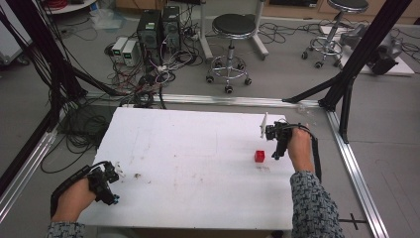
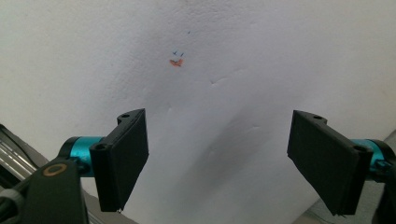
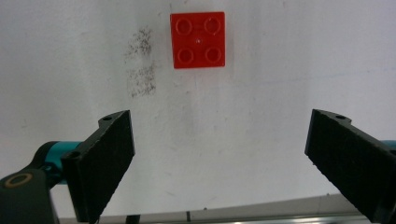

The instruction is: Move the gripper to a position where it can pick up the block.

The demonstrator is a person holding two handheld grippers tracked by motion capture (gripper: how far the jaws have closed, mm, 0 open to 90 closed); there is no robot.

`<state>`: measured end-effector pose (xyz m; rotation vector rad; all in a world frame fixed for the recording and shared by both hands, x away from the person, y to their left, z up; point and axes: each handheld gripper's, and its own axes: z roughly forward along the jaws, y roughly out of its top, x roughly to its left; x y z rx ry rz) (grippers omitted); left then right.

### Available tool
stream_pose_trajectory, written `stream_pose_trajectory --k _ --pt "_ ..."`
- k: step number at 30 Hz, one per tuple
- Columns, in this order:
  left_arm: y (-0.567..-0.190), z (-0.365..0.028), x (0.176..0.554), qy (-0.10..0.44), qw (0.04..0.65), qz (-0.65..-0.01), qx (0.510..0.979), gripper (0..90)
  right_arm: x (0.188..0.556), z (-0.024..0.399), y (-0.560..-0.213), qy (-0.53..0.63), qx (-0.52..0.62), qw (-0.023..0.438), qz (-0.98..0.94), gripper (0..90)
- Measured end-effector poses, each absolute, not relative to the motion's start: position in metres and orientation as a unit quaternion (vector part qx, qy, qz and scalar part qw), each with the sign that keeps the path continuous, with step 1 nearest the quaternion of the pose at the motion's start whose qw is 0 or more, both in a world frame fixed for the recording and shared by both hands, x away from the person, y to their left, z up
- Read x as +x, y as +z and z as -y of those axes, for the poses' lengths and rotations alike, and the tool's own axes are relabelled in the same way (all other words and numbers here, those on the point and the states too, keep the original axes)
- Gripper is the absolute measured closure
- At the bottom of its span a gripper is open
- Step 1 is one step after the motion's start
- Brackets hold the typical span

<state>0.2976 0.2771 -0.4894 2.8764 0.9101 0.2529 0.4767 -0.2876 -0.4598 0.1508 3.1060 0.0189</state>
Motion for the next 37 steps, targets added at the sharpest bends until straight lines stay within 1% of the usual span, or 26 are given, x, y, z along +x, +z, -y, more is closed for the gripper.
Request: stream_pose_trajectory --k 21,28,37 --pt "-0.491 -0.277 0.298 0.08 0.054 -0.302 0.949 20.8 0.481 0.258 -0.508 0.018 0.018 -0.032 -0.999 7.5" --pt "-0.492 -0.278 0.298 0.077 0.055 -0.304 0.948 20.8 0.482 0.257 -0.516 0.014 0.019 -0.034 -0.999 7.5" --pt "-0.492 -0.277 0.298 0.078 0.056 -0.302 0.948 20.8 0.481 0.259 -0.515 0.014 0.023 -0.034 -0.999 7.5"
